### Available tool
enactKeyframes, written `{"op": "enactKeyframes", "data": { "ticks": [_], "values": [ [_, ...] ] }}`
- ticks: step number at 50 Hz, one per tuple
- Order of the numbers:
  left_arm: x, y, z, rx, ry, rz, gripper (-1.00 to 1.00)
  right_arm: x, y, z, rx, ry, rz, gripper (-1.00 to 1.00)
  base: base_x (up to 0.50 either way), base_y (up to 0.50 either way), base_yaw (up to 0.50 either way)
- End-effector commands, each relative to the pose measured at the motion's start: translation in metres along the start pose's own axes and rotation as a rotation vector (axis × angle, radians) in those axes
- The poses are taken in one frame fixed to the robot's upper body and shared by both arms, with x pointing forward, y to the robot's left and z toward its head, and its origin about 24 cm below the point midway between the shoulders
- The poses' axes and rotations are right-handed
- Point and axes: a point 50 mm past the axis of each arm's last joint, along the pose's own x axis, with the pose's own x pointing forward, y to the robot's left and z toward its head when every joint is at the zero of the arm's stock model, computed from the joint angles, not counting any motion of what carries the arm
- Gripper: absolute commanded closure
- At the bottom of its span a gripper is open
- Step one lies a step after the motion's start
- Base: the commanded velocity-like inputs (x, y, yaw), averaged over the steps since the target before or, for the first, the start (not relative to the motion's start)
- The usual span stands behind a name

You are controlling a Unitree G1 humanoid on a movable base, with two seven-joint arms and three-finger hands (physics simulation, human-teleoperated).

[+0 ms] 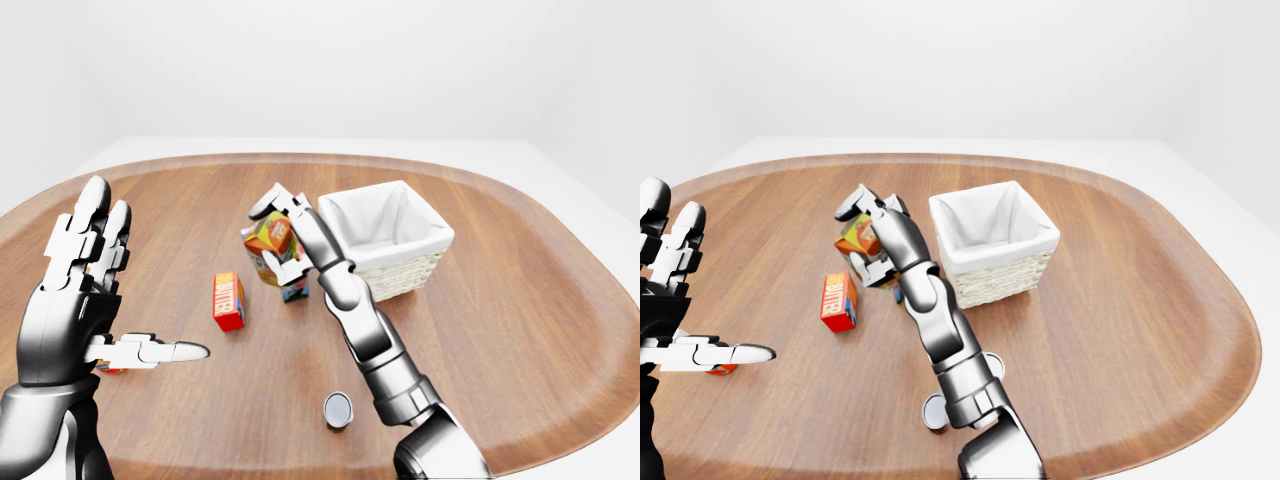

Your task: Pick up the orange juice, and put it in the basket.

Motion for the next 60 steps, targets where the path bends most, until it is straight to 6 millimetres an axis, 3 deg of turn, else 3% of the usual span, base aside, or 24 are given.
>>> {"op": "enactKeyframes", "data": {
  "ticks": [1, 29, 41, 60],
  "values": [
    [0.0, 0.0, 0.0, 0.0, 0.0, 0.0, -1.0, 0.016, -0.023, 0.02, 0.086, -0.084, -0.088, 1.0, 0.0, 0.0, 0.0],
    [0.0, 0.0, 0.0, 0.0, 0.0, 0.0, -1.0, 0.057, -0.069, 0.053, 0.116, -0.166, -0.219, 1.0, 0.0, 0.0, 0.0],
    [0.0, 0.0, 0.0, 0.0, 0.0, 0.0, -1.0, 0.082, -0.104, 0.065, 0.107, -0.141, -0.31, 1.0, 0.0, 0.0, 0.0],
    [0.0, 0.0, 0.0, 0.0, 0.0, 0.0, -1.0, 0.097, -0.146, 0.057, 0.089, -0.014, -0.443, 1.0, 0.0, 0.0, 0.0]
  ]
}}
